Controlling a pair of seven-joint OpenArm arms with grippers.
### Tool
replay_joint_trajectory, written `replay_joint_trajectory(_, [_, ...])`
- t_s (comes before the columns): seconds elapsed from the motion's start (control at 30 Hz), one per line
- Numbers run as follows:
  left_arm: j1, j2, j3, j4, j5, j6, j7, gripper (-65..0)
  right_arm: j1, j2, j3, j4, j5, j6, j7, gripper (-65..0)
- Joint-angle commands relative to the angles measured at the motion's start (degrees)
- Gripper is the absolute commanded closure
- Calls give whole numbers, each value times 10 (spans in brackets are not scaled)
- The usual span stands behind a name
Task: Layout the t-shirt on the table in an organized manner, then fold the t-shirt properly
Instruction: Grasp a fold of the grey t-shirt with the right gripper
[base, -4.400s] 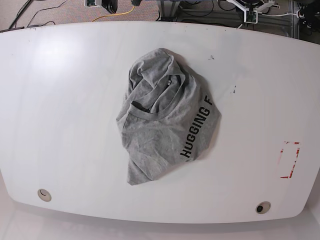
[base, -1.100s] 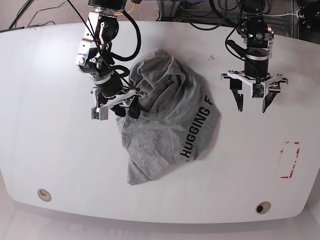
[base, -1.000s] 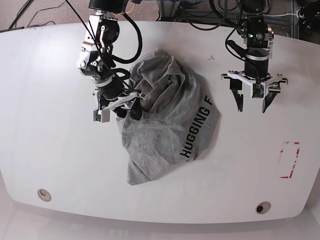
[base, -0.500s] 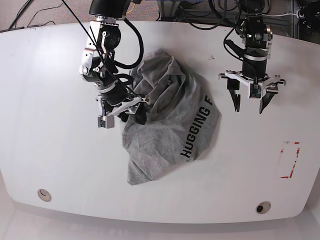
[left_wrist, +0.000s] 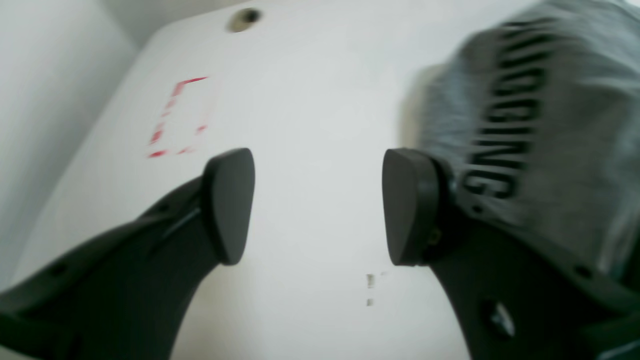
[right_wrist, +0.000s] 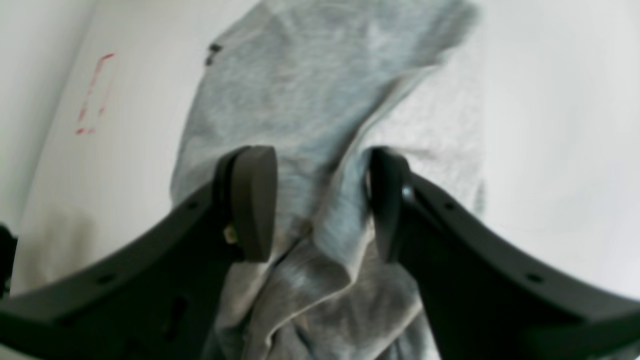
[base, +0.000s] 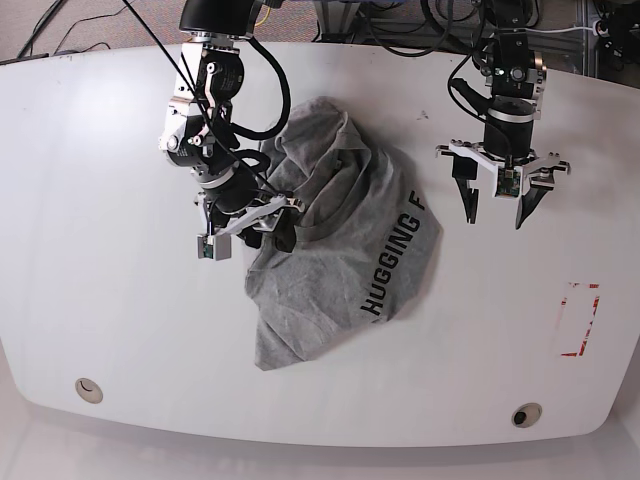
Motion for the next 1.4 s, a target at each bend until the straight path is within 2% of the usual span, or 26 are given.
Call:
replay_joint_trajectory(0.0, [-3,-5,-2,9,-1,8,-14,-381,13,-3,-2,-8,9,6,13,-290])
replay_joint_trajectory(0.23, [-3,-4,-2,9,-1,8,-14,-381,20,-2,-1,-32,9,6,16,-273])
replay_joint_trajectory(0.53, [-3,-4,-2,9,-1,8,-14,-381,28,-1,-1,-32,9,6,15,-67])
replay_joint_trajectory(0.73, [-3,-4,-2,9,-1,8,-14,-381,28,-1,-2,-31,7,6,14,-3])
replay_joint_trajectory(1.13, [-10,-5,-2,0,-1,8,-14,-381,22,1,-3,8,3,6,10,0])
replay_joint_trajectory(1.37, [-19,-5,-3,0,-1,8,-14,-381,6,30,-3,69,8,7,6,0])
